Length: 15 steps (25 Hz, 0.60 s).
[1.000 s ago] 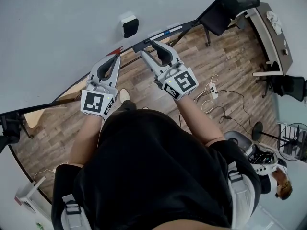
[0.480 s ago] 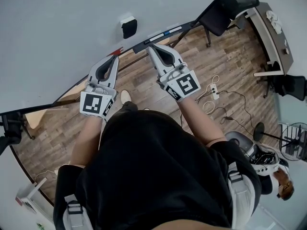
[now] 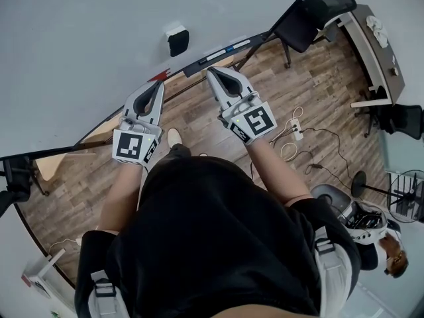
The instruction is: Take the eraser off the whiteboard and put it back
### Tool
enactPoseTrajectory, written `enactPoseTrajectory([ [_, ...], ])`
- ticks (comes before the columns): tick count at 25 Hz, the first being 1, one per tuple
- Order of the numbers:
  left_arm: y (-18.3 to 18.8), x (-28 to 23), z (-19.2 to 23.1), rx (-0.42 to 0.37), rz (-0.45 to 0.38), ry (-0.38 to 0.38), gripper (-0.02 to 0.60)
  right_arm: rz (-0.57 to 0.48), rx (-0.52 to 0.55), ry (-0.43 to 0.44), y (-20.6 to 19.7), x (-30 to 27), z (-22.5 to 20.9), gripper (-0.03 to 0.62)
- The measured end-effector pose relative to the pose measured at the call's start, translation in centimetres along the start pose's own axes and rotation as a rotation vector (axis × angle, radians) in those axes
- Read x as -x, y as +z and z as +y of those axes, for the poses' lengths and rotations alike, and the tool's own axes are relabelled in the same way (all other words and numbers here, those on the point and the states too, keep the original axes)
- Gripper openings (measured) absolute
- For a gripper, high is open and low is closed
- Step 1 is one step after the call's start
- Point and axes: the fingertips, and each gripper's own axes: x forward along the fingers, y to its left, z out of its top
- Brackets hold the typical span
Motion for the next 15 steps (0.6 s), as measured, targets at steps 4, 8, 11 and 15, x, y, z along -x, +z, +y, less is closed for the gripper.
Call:
enactPoseTrajectory([
  [4, -0.4, 0.2, -0.2, 0.002, 0.010, 0.003, -0.005, 0.001, -0.010, 0.003, -0.2, 0.3, 0.1, 0.002],
  [8, -0.5, 1.0, -0.6, -0.003, 0.007, 0.005, -0.005, -0.008, -0.010, 0.009, -0.1, 0.9, 0.8, 0.002],
  [11, -0.5, 1.1, -0.5, -0.002, 0.007, 0.006, -0.005, -0.004, -0.011, 0.010, -0.3, 0.8, 1.0, 0.001],
  [15, -0.4, 0.9, -0.5, -0.001, 0.006, 0.007, -0.005, -0.004, -0.016, 0.011, -0.3, 0.7, 0.8, 0.002],
])
